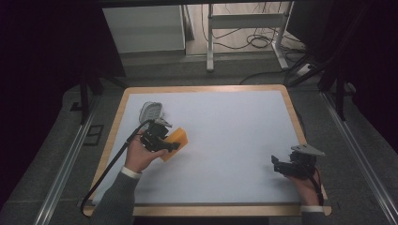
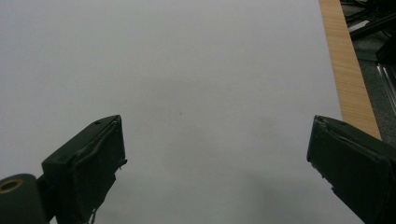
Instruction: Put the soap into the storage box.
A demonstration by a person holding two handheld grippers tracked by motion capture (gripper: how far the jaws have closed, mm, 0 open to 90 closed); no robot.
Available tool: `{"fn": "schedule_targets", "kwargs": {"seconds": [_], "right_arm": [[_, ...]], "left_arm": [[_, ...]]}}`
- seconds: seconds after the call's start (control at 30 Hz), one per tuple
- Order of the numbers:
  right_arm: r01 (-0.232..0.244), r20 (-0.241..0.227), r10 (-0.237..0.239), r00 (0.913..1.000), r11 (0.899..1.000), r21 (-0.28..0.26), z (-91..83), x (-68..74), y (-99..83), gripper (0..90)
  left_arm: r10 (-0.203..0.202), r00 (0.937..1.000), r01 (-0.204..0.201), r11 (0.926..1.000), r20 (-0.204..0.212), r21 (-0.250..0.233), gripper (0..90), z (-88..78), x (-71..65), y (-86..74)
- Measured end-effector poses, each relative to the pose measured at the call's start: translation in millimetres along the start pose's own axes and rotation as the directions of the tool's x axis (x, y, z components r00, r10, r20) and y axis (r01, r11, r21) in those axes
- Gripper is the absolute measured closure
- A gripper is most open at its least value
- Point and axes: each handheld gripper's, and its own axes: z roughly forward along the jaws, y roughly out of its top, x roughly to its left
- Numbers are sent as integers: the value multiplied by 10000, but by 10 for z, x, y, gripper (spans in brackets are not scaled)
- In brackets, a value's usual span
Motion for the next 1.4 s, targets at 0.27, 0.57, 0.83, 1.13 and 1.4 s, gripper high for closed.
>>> {"fn": "schedule_targets", "kwargs": {"seconds": [0.27,0.57,0.83,1.13,1.4], "right_arm": [[-8,-4,8,10000,10000,1,0,-1,0,43],[-14,10,14,10000,10000,7,1,-7,-2,43],[-29,21,29,10000,10000,47,9,-8,-7,43],[-22,9,22,10000,10000,71,19,-13,-12,43],[-32,17,32,10000,10000,70,16,-16,-13,43]], "left_arm": [[-76,10000,76,10000,-25,54,611,-12,58,33],[-315,9994,316,9995,-115,34,611,-22,166,62],[-378,9991,379,9993,-174,38,611,-32,217,73],[-428,9987,426,9990,-291,-98,612,-57,244,95],[-454,9984,449,9989,-344,-154,611,-89,274,141]]}}
